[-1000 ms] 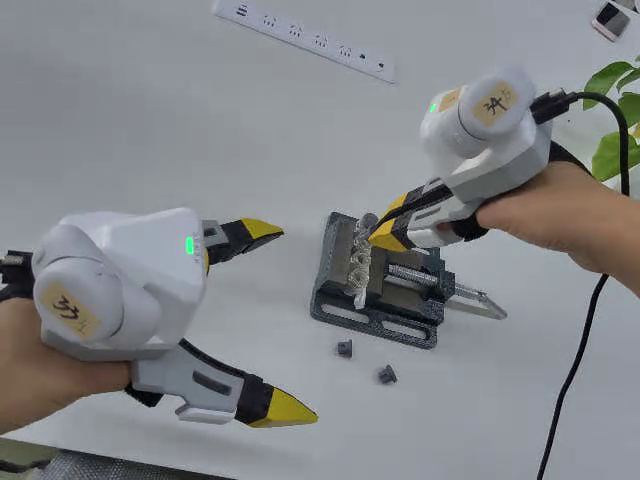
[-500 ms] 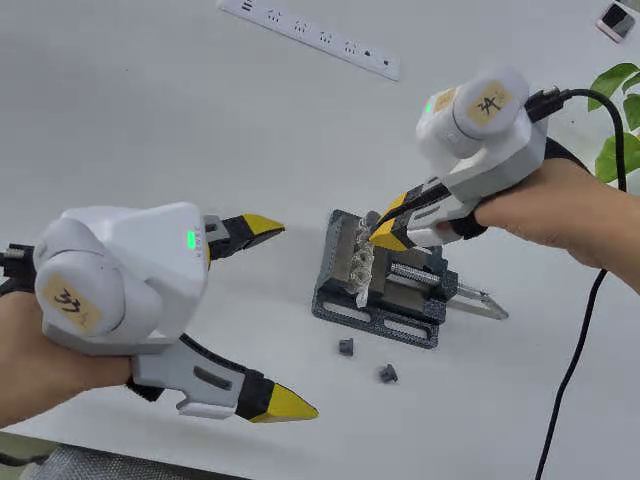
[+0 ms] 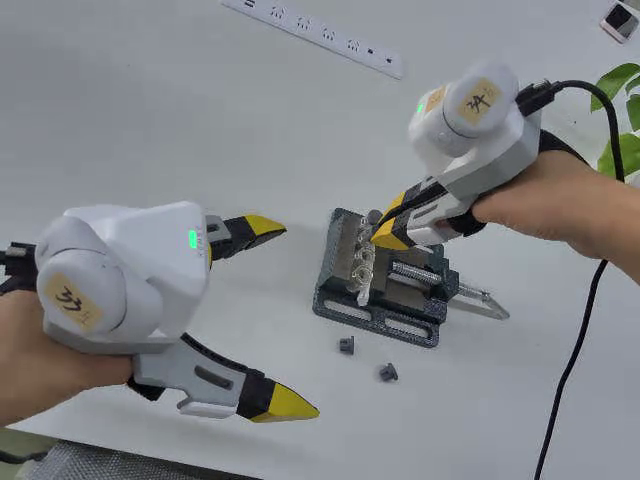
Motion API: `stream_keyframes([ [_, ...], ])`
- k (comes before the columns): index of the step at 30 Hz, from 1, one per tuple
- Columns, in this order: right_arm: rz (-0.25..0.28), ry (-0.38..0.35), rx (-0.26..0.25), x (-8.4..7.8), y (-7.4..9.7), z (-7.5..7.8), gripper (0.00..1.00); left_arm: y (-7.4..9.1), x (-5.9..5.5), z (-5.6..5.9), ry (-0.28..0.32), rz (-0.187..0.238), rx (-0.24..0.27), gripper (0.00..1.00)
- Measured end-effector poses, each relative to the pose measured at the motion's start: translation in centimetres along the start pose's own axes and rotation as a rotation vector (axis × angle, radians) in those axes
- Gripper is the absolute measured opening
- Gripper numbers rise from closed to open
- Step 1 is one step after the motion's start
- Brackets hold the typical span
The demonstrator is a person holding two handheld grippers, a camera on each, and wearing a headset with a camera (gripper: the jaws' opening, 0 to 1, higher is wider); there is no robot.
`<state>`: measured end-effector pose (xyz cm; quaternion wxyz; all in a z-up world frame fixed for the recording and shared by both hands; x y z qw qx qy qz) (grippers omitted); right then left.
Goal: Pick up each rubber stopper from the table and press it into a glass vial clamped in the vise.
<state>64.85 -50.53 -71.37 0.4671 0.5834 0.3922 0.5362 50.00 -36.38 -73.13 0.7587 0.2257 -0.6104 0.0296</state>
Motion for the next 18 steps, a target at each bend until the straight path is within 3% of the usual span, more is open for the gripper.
stream_keyframes([
  [18,-0.117,-0.023,0.026,1.2,-0.2,0.2,0.05,0.2,0.0,-0.2,0.008,0.005,0.008,0.97],
])
Point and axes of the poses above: the centre of the closed fingertips' face, and the gripper's own axes: y roughly backward along the fingers, z roughly to its right, x roughly out of its top, the point moved 9 cm from there along y, roughly backward along the fingers, and after that the axes turned 5 degrees about -x, right-handed, at the moved point
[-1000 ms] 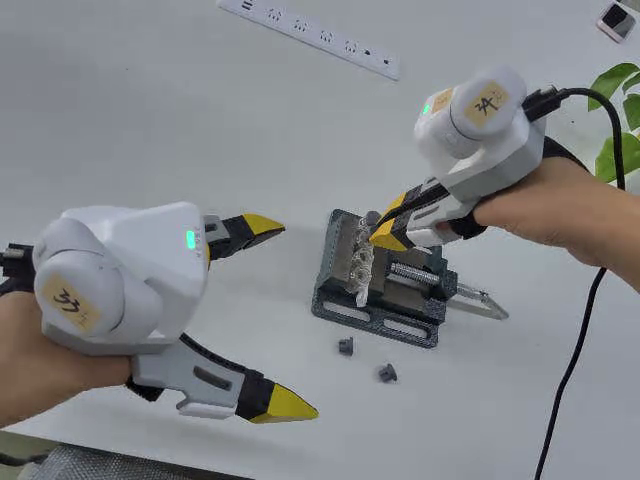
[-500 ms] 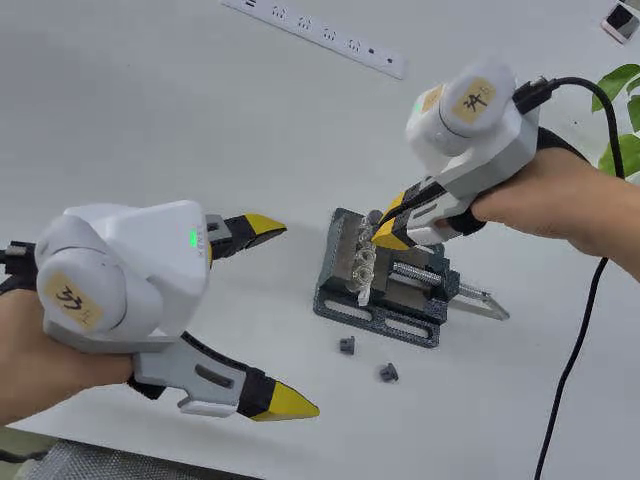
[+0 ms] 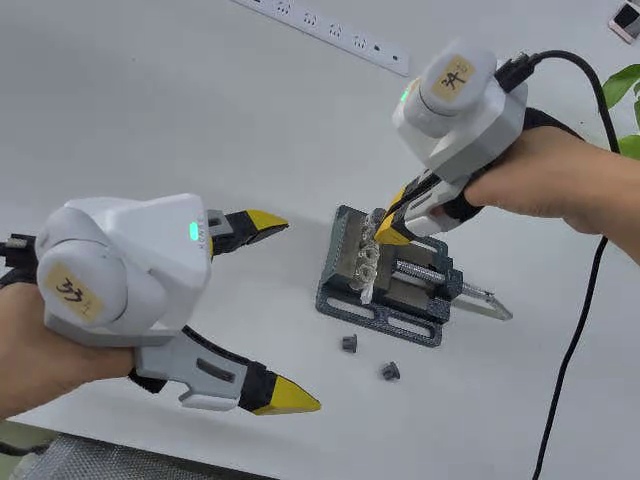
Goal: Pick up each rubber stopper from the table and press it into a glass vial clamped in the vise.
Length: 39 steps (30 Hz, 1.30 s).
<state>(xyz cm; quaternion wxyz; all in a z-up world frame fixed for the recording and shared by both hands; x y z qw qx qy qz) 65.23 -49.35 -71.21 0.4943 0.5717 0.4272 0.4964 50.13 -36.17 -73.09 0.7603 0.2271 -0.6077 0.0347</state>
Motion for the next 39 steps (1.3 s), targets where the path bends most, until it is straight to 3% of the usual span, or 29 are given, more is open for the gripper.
stream_keyframes([
  [13,-0.072,0.001,-0.006,0.6,0.2,-0.2,0.05,-0.1,-0.1,0.0,0.01,0.003,-0.001,0.95],
  [24,-0.088,0.016,-0.019,0.7,0.1,-0.3,0.04,-0.2,0.1,-0.1,0.008,0.006,-0.004,0.95],
  [30,-0.119,0.071,-0.045,0.8,-0.1,-0.4,0.03,-0.3,0.3,-0.2,0.003,0.009,-0.004,0.94],
  [37,-0.142,0.078,-0.059,1.3,-0.4,-0.6,0.03,-0.4,0.2,-0.1,0.006,0.01,-0.006,0.94],
  [39,-0.127,0.109,-0.068,1.0,-0.2,-0.8,0.04,-0.4,0.1,-0.1,0.003,0.005,-0.006,0.94],
])
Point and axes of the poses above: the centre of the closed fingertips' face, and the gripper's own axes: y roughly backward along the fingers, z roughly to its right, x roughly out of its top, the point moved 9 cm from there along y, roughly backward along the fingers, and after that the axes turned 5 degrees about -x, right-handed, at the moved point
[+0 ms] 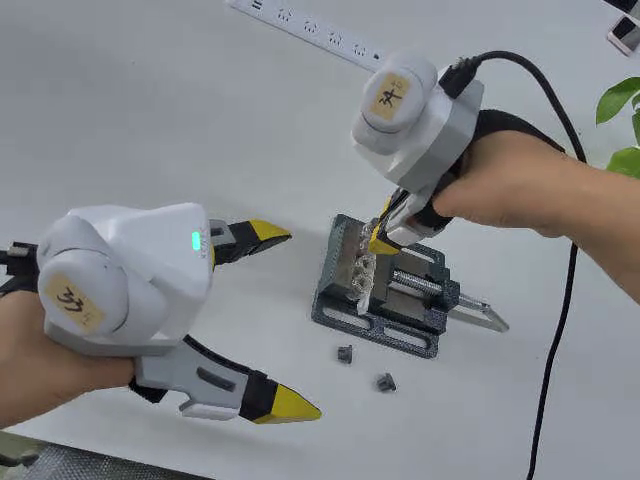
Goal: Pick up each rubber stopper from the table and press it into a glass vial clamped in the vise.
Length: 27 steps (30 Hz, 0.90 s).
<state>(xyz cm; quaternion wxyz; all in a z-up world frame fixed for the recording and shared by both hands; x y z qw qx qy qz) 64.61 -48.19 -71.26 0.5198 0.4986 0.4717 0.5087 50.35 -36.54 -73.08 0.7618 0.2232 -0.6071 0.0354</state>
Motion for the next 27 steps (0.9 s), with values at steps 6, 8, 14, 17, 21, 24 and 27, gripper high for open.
stream_keyframes([
  [6,0.095,-0.054,0.037,-1.1,0.2,0.2,0.06,0.2,0.0,0.2,0.009,0.003,0.007,0.93],
  [8,0.109,-0.056,0.038,-1.2,0.1,0.4,0.06,0.2,0.0,0.2,0.012,0.004,0.009,0.93],
  [14,0.137,-0.063,0.028,-1.3,-0.2,0.4,0.07,0.2,0.0,0.1,0.015,0.007,0.01,0.93],
  [17,0.149,-0.068,0.025,-1.4,-0.2,0.4,0.07,0.2,0.1,0.1,0.014,0.007,0.01,0.93],
  [21,0.157,-0.072,0.021,-1.4,-0.1,0.3,0.07,0.1,0.1,0.1,0.015,0.005,0.007,0.92],
  [24,0.161,-0.073,0.019,-1.5,-0.1,0.3,0.07,0.1,0.1,0.2,0.016,0.007,0.007,0.92],
  [27,0.165,-0.076,0.018,-1.4,-0.1,0.3,0.08,0.1,0.1,0.2,0.017,0.006,0.007,0.92],
])
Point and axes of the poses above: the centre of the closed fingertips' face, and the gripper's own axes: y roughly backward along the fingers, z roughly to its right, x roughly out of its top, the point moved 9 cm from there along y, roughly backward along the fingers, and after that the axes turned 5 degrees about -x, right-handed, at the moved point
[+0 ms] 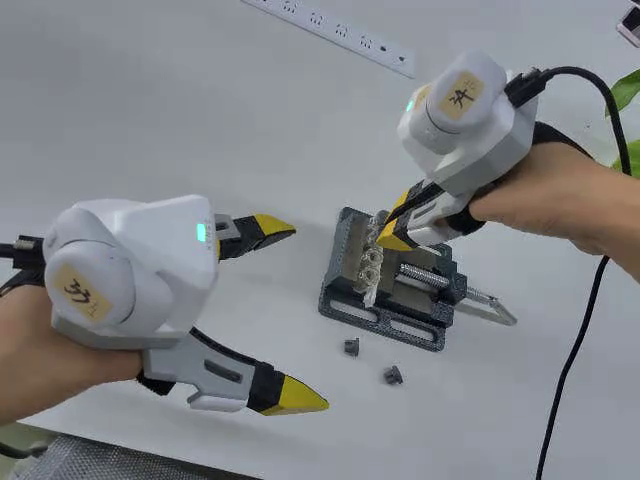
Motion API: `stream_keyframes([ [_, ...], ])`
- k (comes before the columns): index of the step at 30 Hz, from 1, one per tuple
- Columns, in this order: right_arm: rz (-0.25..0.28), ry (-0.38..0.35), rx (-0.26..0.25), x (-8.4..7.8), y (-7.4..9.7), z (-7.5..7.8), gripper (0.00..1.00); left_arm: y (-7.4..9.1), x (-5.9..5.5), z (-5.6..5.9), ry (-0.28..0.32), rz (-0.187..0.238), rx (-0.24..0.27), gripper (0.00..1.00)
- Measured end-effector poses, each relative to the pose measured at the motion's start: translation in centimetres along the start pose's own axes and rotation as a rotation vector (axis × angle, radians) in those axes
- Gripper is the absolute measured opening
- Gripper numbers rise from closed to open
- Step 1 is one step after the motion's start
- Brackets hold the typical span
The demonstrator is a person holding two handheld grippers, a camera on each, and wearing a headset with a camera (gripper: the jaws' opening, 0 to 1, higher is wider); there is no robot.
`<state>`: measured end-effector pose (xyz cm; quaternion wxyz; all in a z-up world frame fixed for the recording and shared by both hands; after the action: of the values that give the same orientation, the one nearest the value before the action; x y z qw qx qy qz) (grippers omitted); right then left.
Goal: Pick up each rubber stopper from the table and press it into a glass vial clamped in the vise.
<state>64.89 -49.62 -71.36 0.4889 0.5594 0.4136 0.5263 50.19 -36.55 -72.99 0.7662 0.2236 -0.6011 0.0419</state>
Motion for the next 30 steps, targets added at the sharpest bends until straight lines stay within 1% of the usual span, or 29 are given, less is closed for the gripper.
stream_keyframes([
  [5,0.004,-0.004,-0.002,-0.06,0.13,-0.43,0.08,-0.01,0.02,0.04,0.001,0.002,-0.002,0.91],
  [19,0.024,-0.013,-0.005,-0.01,0.48,-0.25,0.08,-0.05,0.11,0.01,0.0,0.003,-0.004,0.91],
  [21,0.034,-0.02,-0.003,0.03,0.36,-0.21,0.07,-0.06,0.14,0.01,0.0,0.004,-0.003,0.91],
  [22,0.029,-0.016,-0.001,-0.06,0.31,-0.23,0.06,-0.06,0.15,0.01,0.001,0.005,-0.003,0.91],
  [23,0.035,-0.016,0.008,-0.04,0.21,-0.3,0.06,-0.07,0.18,0.02,0.003,0.007,-0.002,0.91],
  [27,0.029,0.002,0.006,-0.02,-0.05,-0.53,0.06,-0.06,0.16,0.02,0.005,0.009,-0.003,0.9],
  [30,0.031,0.001,0.003,-0.06,-0.15,-0.33,0.05,-0.04,0.12,0.02,0.006,0.009,-0.001,0.9],
])
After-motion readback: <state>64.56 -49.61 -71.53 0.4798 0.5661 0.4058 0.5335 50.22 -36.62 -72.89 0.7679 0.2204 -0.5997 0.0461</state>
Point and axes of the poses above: the centre of the closed fingertips' face, and the gripper's own axes: y roughly backward along the fingers, z roughly to its right, x roughly out of its top, the point moved 9 cm from there along y, roughly backward along the fingers, and after that the axes turned 5 degrees about -x, right-handed, at the moved point
